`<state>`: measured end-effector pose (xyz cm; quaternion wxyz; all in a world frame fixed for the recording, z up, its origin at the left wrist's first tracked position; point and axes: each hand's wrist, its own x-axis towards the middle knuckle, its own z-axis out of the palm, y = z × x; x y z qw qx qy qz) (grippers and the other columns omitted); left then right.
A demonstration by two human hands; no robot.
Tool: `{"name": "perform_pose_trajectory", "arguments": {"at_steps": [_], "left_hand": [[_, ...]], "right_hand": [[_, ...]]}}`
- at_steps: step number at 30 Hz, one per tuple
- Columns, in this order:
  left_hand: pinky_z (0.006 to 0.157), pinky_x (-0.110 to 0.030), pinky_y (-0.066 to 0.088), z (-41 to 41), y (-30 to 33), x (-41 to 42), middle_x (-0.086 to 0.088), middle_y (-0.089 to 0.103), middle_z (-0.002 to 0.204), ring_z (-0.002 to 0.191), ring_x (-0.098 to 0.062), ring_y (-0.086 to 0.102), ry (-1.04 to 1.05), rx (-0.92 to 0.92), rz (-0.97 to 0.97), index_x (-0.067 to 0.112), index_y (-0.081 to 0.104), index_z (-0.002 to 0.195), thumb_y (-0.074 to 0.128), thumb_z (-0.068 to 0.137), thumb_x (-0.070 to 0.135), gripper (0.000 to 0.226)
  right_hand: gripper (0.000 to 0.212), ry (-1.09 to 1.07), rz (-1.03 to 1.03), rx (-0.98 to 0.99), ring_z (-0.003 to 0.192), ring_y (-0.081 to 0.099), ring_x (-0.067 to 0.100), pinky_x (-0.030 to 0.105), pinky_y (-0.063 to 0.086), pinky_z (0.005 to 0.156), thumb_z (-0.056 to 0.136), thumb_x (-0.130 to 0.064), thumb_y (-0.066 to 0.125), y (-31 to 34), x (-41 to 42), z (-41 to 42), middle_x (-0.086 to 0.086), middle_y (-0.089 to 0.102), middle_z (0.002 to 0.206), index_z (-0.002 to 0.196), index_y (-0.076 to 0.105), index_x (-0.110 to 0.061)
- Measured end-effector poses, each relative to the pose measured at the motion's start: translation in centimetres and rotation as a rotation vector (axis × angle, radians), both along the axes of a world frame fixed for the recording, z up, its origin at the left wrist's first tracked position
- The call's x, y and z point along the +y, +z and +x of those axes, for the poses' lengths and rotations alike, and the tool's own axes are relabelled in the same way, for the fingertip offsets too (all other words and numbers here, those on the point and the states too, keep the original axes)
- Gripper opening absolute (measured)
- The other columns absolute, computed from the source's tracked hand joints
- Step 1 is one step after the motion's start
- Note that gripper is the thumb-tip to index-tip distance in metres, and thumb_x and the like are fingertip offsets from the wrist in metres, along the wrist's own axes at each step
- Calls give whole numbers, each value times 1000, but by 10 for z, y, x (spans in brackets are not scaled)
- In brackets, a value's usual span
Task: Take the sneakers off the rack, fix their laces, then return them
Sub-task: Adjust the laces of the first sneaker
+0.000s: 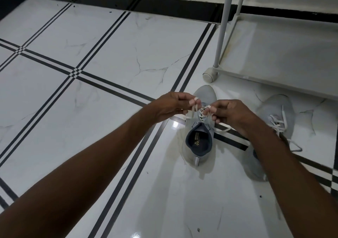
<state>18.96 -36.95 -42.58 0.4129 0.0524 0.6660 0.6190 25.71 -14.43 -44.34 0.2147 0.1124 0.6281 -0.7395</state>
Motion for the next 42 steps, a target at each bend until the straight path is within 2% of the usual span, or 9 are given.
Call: {"name": "perform_pose_trajectory", "arguments": {"at_steps": [5,9,12,17,24,33,36,39,42], "left_hand": [[60,-23,44,3,-25,23,1,60,62,60,-11,53,246,79,-183,8,75,97,72,87,33,27],[63,-26,45,0,-37,31,-2,65,75,60,-11,56,150,-15,-153,13,70,107,57,95,8,19],[55,-20,50,-3,-31,32,-8,63,82,57,-7,61,74,-114,-49,8,58,117,49,93,-8,30],[60,-20,55,-6,-40,33,-17,66,90,68,-14,69,128,-163,-56,-2,58,111,60,90,-6,21],[73,-23,53,-5,-43,33,-10,64,92,70,-10,62,56,-248,-30,5,67,95,56,97,10,13],[60,-21,45,3,-45,39,2,59,66,57,-8,54,64,-231,-11,12,65,90,58,94,20,12],[69,-24,45,4,-41,32,-6,66,80,69,-13,57,-50,-71,-70,9,71,90,64,92,25,17],[67,-18,50,0,-31,24,-3,71,76,69,-8,63,-128,324,-275,4,76,90,75,83,17,15],[62,-18,48,1,-28,22,4,75,74,63,-2,64,-129,780,-485,14,78,83,79,74,13,9]], "right_hand": [[10,-269,168,-15,44,48,10,17,41,41,87,-15,72,-13,-22,4,3,70,61,88,75,-7],[5,-208,306,111,43,50,11,20,42,43,90,-15,69,-13,-29,3,4,72,65,92,73,-15],[22,-123,451,185,44,55,10,23,44,44,92,-2,58,-14,-29,3,3,74,75,100,64,-21],[45,-72,605,223,42,55,2,19,45,41,88,5,41,-16,-34,4,3,69,74,103,58,-33],[27,-87,532,228,43,56,14,26,47,42,95,-6,52,-20,-29,1,9,69,66,99,62,-31],[24,-78,201,29,52,54,16,26,46,48,95,-2,58,-37,-21,5,11,69,78,113,47,-12],[22,-111,122,-35,52,53,16,23,46,46,92,2,62,-42,-19,3,12,66,74,107,52,-11],[17,-122,82,-78,53,53,16,22,47,46,91,3,61,-44,-18,0,11,63,70,102,55,-9],[11,-86,74,-89,53,54,17,23,47,47,93,1,57,-41,-18,-3,9,67,69,100,60,-6]]}}
